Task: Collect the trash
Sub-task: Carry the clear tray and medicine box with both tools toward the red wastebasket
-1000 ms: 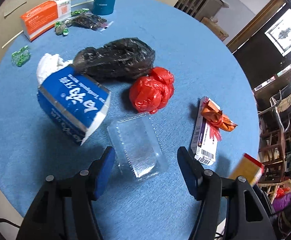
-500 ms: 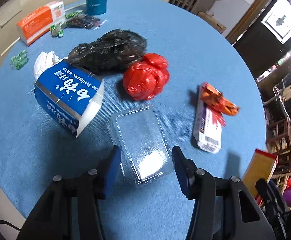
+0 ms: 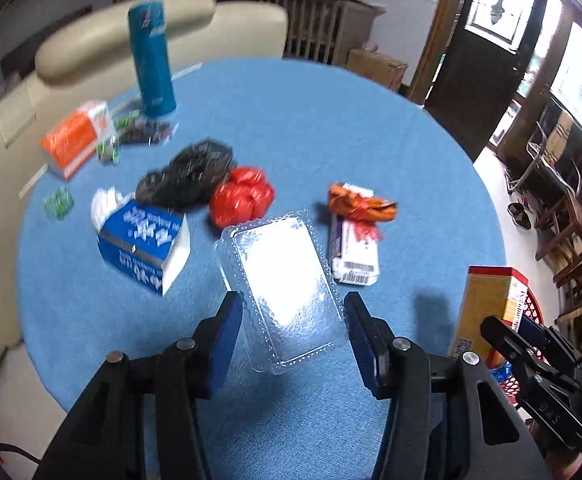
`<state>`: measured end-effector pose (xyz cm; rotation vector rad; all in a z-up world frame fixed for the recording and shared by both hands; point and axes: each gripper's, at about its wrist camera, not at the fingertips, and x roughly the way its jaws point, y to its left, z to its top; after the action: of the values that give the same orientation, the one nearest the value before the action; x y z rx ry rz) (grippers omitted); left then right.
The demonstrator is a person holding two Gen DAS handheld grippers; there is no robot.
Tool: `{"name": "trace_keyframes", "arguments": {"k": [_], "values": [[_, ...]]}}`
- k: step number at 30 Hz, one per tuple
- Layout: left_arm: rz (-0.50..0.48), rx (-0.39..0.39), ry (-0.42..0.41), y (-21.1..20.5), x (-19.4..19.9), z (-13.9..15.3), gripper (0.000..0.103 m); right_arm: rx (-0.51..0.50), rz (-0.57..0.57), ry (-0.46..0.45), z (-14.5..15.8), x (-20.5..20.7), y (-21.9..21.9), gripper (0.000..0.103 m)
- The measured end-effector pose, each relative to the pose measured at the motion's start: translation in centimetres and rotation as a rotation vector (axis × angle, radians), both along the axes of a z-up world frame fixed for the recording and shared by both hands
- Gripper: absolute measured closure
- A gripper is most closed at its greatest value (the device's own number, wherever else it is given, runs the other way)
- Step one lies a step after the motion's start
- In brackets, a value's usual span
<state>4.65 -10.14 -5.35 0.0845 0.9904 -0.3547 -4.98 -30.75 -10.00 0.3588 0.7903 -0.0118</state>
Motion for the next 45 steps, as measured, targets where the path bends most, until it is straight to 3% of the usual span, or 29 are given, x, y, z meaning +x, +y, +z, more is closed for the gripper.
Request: {"name": "trace_keyframes", "arguments": {"k": [9, 45], "values": [[-0.058, 0.045, -0.097, -1.8, -2.1, 2.0, 0.049, 0.006, -0.029, -0.025, 0.5, -1.6, -0.9, 0.046], [-0.2, 0.12, -0.187, -7.5, -6.1, 2.8, 0.049, 0.055, -0.12, -0.129, 1.2, -7.1, -5.0, 0.046]]}}
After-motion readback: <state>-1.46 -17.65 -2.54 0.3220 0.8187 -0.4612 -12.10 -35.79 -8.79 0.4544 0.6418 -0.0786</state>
